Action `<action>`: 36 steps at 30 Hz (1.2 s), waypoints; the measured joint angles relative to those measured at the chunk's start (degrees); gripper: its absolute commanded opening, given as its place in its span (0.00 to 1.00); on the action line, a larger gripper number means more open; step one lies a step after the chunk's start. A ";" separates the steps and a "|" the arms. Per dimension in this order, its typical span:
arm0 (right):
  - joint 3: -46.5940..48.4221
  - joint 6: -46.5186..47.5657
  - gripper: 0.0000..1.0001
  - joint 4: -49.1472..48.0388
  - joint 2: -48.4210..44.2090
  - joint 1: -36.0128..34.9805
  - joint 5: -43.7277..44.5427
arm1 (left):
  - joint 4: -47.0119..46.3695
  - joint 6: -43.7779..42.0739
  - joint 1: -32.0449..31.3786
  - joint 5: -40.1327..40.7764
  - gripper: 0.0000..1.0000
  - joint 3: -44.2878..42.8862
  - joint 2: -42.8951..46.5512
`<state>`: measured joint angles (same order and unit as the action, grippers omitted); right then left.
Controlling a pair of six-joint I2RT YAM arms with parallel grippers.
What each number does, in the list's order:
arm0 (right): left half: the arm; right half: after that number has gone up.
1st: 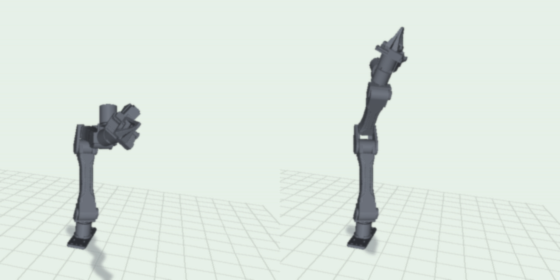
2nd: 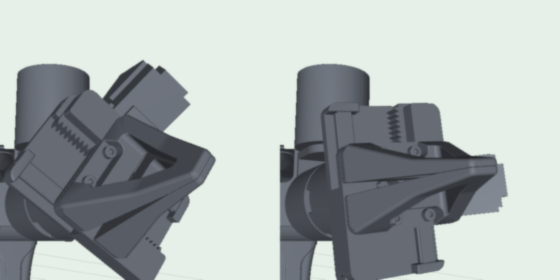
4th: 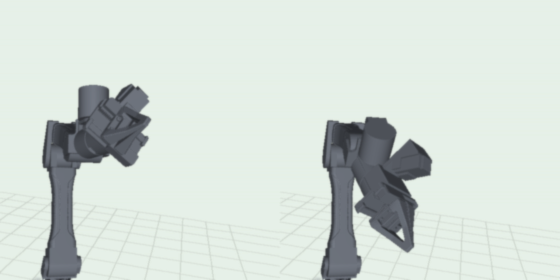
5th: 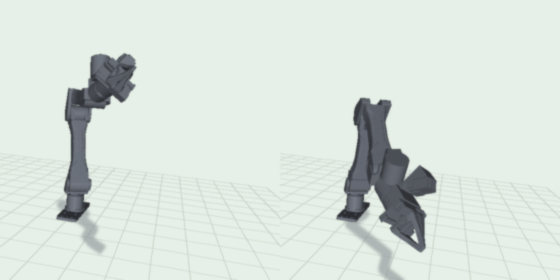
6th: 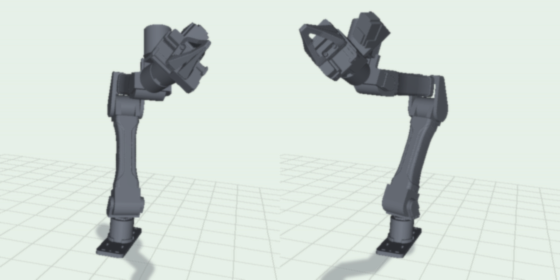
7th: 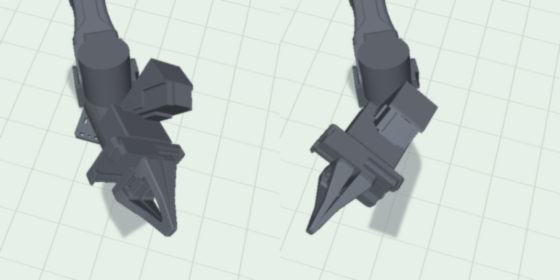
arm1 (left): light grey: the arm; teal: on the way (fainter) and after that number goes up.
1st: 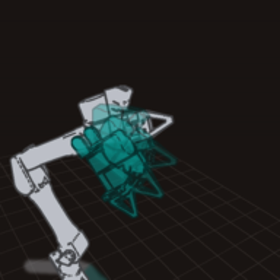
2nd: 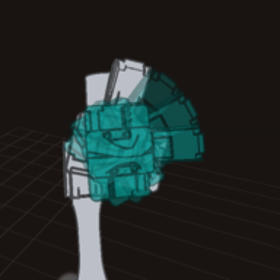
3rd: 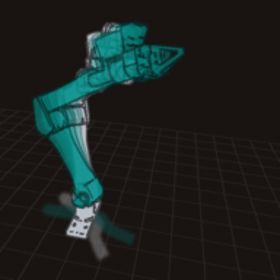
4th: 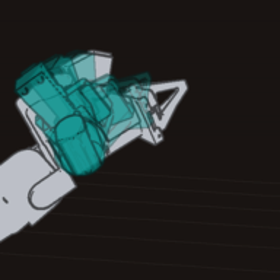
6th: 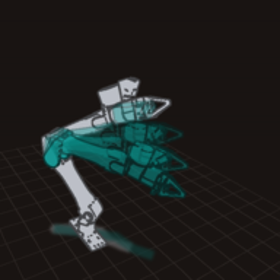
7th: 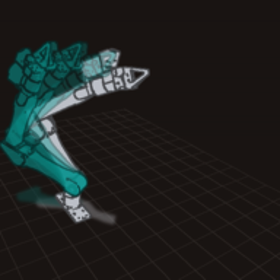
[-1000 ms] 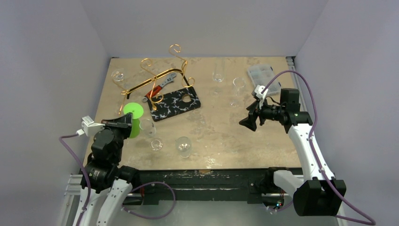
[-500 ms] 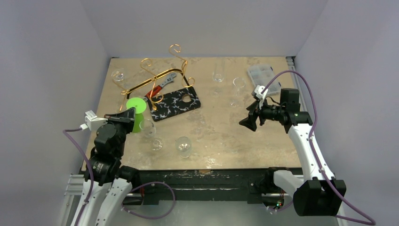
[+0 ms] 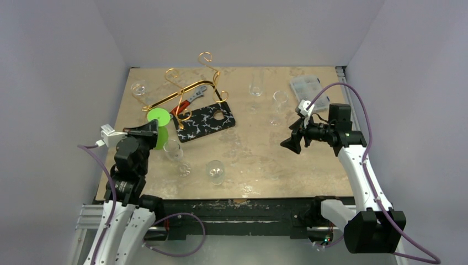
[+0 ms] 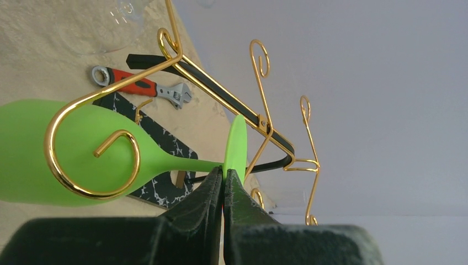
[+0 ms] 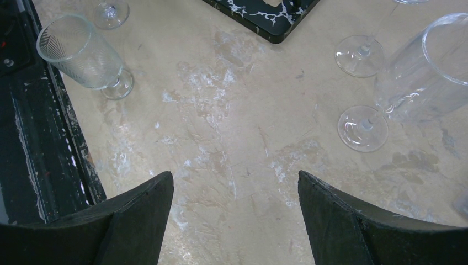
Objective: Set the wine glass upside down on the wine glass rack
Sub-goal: Turn the wine glass upside down at the wine rack.
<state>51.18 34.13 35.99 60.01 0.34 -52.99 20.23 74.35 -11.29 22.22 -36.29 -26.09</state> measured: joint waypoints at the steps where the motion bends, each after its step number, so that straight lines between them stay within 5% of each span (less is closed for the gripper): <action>1: 0.00 0.00 0.80 0.00 0.00 0.00 0.00 | -0.66 0.04 0.46 -0.33 0.00 0.28 -0.24; 20: 0.00 0.35 0.80 0.02 0.00 0.00 0.00 | -8.02 0.83 14.64 -10.71 0.00 3.23 -2.49; 36: 0.00 0.42 0.80 0.13 0.00 0.00 0.02 | -9.31 1.57 19.65 -16.09 0.00 3.41 -3.63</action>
<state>51.18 34.54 36.12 60.01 0.34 -52.97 10.92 75.92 8.36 6.13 -32.88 -29.71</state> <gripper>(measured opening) 0.801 0.010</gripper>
